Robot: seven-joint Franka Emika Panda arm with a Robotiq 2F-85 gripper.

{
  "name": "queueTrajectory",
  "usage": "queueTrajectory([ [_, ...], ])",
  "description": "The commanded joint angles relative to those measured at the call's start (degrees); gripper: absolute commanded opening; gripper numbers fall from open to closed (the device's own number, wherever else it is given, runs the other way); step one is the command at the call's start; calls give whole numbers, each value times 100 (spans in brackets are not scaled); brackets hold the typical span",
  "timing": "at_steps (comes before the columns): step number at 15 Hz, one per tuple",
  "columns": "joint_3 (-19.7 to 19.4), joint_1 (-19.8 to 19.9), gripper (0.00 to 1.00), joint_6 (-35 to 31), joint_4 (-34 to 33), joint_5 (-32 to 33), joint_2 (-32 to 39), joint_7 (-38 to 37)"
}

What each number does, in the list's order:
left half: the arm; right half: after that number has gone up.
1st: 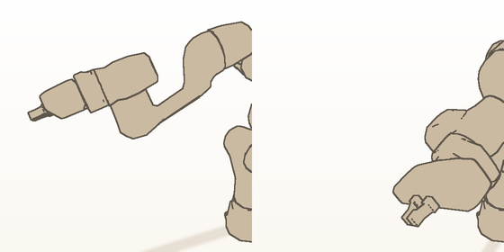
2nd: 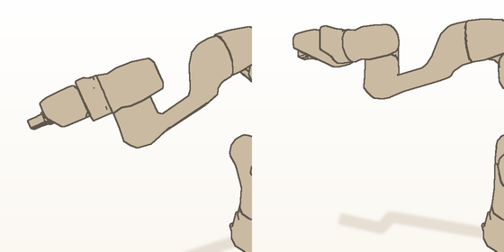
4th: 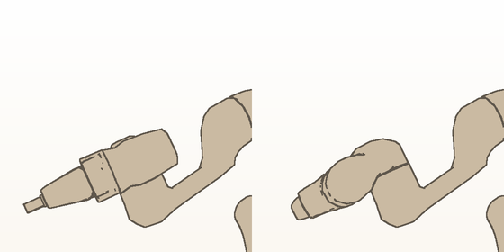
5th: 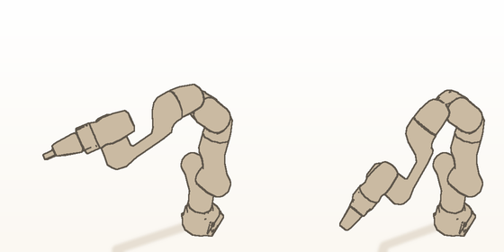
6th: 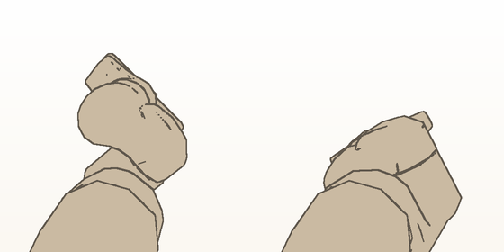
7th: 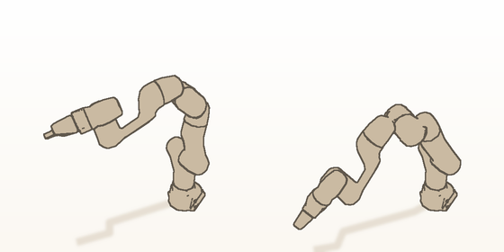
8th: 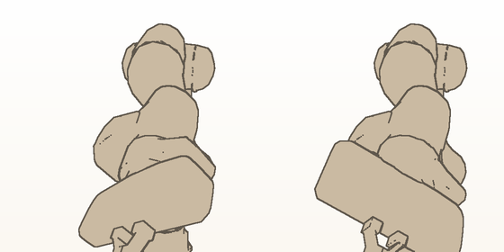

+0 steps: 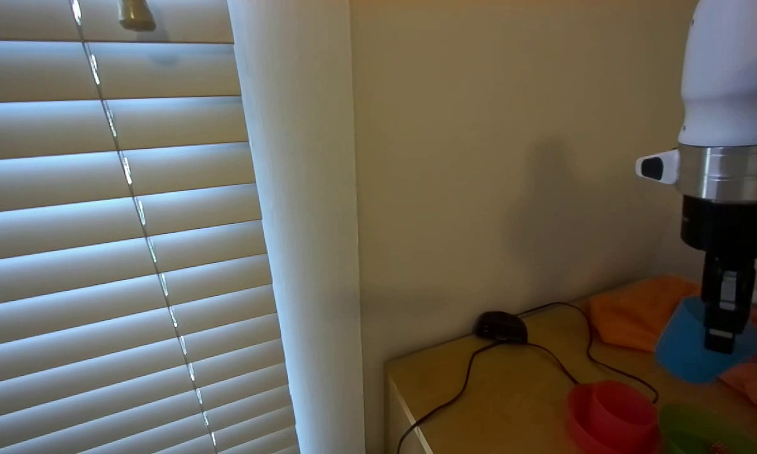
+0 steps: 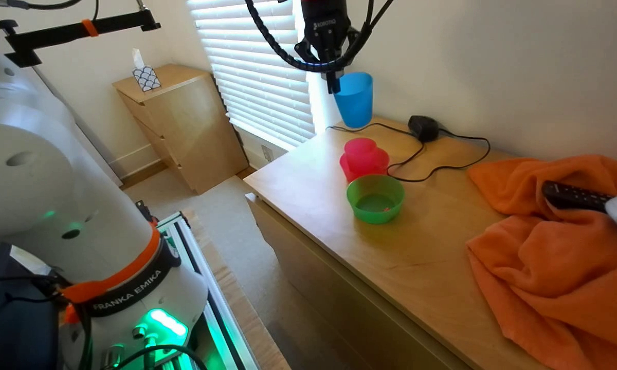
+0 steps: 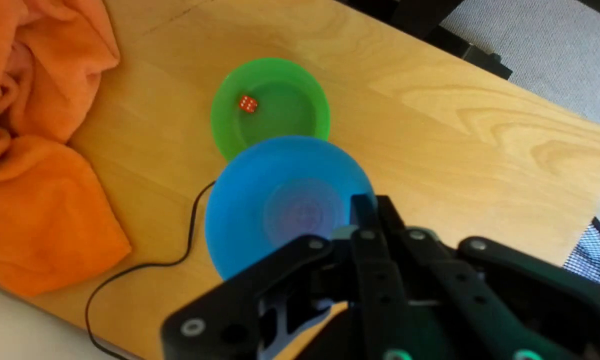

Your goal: Remove the blue cup from the green bowl and put it in the pink cup that is inside the pink bowl

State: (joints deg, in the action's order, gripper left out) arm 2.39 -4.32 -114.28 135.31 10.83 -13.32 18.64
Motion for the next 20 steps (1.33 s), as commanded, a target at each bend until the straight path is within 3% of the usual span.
queueTrajectory([
  [1,132,-198,1,-456,133,38,205,194],
  [10,343,-237,1,-818,-134,392,1105,17],
  [20,344,-228,1,-842,-306,908,1473,-369],
])
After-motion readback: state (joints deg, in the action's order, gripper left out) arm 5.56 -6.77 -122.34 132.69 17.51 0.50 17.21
